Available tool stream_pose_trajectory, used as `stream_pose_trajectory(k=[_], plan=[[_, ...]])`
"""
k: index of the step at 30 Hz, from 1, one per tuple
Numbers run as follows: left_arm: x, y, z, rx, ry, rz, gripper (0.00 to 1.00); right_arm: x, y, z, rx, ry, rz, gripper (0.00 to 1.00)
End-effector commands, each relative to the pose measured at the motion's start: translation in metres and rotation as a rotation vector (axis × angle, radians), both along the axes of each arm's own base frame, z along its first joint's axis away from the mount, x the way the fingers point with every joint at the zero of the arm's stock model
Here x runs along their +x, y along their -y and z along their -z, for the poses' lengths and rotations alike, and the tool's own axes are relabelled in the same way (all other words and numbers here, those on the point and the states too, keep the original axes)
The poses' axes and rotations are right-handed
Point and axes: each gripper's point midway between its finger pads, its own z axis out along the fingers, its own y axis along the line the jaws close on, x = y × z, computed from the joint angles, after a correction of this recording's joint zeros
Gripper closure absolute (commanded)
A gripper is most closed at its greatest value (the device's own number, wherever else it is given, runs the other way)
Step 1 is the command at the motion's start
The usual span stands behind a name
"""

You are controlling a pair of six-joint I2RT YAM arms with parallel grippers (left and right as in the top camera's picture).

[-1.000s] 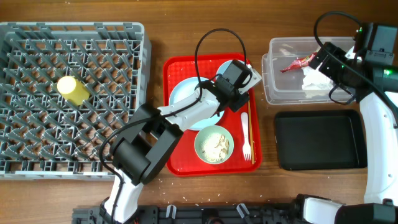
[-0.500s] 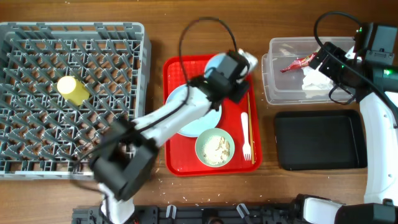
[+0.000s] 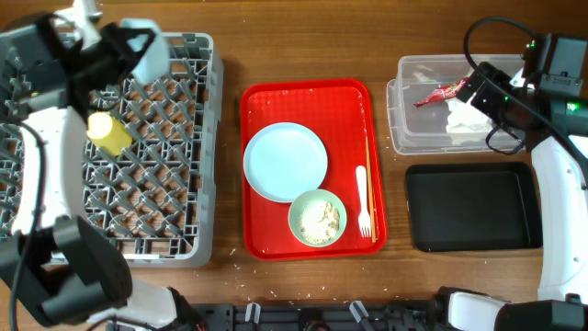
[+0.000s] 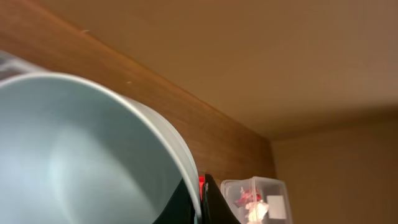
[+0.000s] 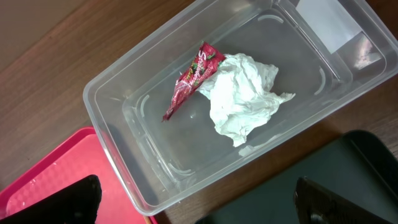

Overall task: Sort waste into correct bins and load items into the dishwasher rack
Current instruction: 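Place the light-blue bowl upside down in the dish rack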

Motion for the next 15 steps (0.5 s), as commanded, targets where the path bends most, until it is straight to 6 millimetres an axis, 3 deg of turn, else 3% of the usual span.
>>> stream_pose_trajectory(k=[1, 4, 7, 10, 15], plan=[[0.003, -0.027, 0.028, -0.137, -0.047, 0.032, 0.94, 0.003, 0.002, -0.006, -0.007, 0.015, 0.016, 0.00], [0.017, -0.055, 0.050, -0.236, -0.039, 0.022, 0.96, 0.003, 0.002, -0.006, -0.007, 0.015, 0.016, 0.00], [0.033, -0.075, 0.058, -0.268, 0.006, -0.015, 0.93, 0.003, 0.002, -0.006, -0.007, 0.015, 0.016, 0.00], [0.038, -0.085, 0.064, -0.250, 0.040, -0.025, 0.89, 0.003, 0.002, -0.006, -0.007, 0.015, 0.016, 0.00], [0.040, -0.103, 0.095, -0.257, 0.013, -0.055, 0.92, 0.003, 0.002, -0.006, -0.007, 0.015, 0.015, 0.00]])
